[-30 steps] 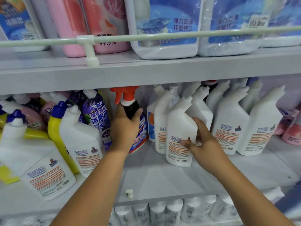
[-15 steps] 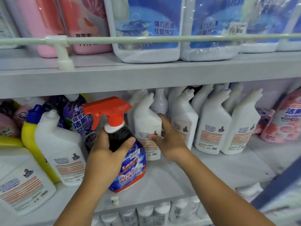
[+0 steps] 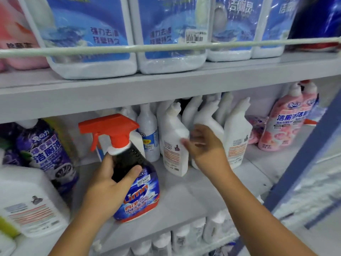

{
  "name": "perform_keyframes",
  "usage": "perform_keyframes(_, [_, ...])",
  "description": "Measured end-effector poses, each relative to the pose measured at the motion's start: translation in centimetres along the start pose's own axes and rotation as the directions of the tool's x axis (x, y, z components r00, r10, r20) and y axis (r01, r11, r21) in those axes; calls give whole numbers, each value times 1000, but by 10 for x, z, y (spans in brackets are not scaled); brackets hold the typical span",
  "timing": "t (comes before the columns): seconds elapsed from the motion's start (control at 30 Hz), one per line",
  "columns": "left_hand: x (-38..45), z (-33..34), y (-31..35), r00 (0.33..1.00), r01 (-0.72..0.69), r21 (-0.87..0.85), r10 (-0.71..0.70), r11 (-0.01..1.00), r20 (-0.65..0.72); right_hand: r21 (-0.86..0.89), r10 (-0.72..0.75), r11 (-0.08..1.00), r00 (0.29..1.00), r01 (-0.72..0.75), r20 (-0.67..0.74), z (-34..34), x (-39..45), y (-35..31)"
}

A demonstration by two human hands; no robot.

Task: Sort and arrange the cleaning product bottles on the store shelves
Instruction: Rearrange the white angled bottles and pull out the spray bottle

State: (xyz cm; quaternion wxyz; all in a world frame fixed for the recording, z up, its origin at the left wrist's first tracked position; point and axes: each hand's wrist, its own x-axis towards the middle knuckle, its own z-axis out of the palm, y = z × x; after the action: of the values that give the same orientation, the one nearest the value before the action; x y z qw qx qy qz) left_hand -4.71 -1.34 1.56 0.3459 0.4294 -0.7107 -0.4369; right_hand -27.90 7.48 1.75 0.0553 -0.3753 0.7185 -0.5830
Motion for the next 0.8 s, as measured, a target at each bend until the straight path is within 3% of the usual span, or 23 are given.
perform_keyframes(0.07, [-1,6,2,1000,-18,-17,18,1000,-3,-122,62,992,987,-44,149,15,7,-1])
perform_keyframes(0.17, [0,8,2,1000,-24,-37,23,999,-9,-216,91,975,982,-53,168,30,17,-1])
perform_keyframes(0.33, [3,7,-3,1000,-27,-98,26,995,-11,-81,61,996,919,-32,388,40,20,-5])
perform_keyframes(0.43, [0,8,0,999,-41,-86,41,995,-8,4,-19,1000,892,19,452,47,24,-8])
perform_keyframes(0.53, [1,10,1,998,-52,-83,49,995,-33,-19,-11,1000,871,24,491,47,26,-8])
perform_keyframes(0.57, [2,10,1,998,-50,-92,47,994,-40,-28,-30,998,894,48,448,43,23,-7])
perform_keyframes(0.63, [3,11,0,999,-44,-119,40,992,-37,42,-164,986,975,160,147,25,16,-4])
perform_keyframes(0.7, [2,11,1,998,-47,-140,42,989,-39,56,-297,948,934,313,-199,-8,14,4])
perform_keyframes(0.77, [2,11,3,998,-41,-128,33,991,-59,-104,-373,928,876,359,-307,-37,21,11])
perform_keyframes(0.8, [1,12,3,996,-46,-109,38,993,-76,-160,-386,921,882,354,-271,-44,25,14])
